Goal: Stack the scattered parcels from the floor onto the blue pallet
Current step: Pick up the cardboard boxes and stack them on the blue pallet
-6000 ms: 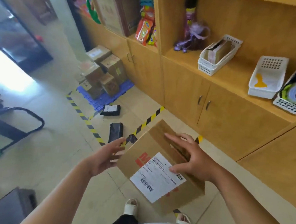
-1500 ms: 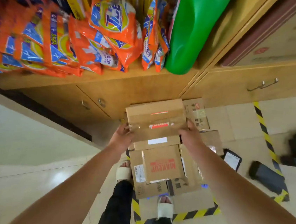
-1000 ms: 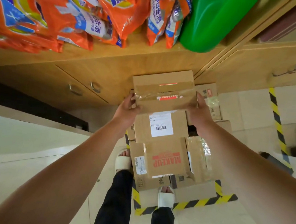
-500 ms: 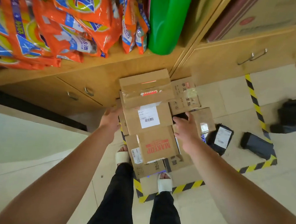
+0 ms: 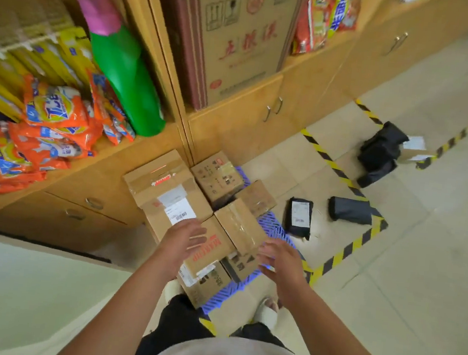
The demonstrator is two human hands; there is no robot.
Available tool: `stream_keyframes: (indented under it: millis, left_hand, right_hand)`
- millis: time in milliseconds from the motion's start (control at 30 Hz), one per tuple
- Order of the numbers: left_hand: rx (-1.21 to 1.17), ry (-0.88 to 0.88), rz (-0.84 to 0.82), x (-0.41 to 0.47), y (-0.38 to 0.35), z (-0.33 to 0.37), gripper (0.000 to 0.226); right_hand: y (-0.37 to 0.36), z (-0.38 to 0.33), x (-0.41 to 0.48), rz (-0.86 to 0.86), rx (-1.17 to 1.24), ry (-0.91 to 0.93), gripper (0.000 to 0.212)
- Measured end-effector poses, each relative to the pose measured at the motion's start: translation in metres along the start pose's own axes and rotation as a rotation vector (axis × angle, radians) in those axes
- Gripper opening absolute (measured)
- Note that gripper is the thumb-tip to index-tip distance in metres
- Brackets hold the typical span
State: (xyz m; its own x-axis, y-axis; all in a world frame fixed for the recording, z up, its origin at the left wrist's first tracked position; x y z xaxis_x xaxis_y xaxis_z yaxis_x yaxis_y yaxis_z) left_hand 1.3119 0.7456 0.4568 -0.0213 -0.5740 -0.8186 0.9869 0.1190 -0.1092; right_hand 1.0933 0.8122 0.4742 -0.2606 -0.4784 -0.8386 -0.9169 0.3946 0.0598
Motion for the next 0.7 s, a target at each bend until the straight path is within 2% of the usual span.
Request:
stream_keyframes:
  millis: [167,333,500,700]
  left_hand:
    - [0.060,-0.034,-0.053,-0.041,-0.111,-0.029,0.023]
    - [0.236,-0.019,-0.146,-0.061,-0.222,-0.068,0.019]
    - [0.390,-0.022,-0.251,-0.059,-0.311,-0.073,0.017]
    - [0.517,-0.021,-0.348,-0.033,-0.408,-0.077,0.017]
  right_hand:
    - [0.102,-0.019,-0.005,-0.013,0.112,0.073,0.013]
    - [0.207,-0.018,-0.008,0.088,0.253,0.130,0.014]
    - [0.290,-0.021,-0.016,0.184,0.435,0.152,0.020]
    - [0.371,-0.041,0.010,0.273,0.496,0.170,0.020]
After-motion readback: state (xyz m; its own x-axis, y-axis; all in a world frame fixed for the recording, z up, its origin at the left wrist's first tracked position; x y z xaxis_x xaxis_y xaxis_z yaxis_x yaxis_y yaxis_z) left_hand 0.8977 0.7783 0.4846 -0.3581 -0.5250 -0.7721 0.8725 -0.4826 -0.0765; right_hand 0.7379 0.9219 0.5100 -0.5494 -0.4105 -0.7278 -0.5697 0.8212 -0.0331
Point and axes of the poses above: each hand's wrist, its own x-axis towards the middle knuckle, its own y-axis out of the back of the hand, z = x × y, the point moved 1 cm from there along x, towards the middle knuckle, and after that the axes turned 6 degrees about -x, right-handed, at the moved point
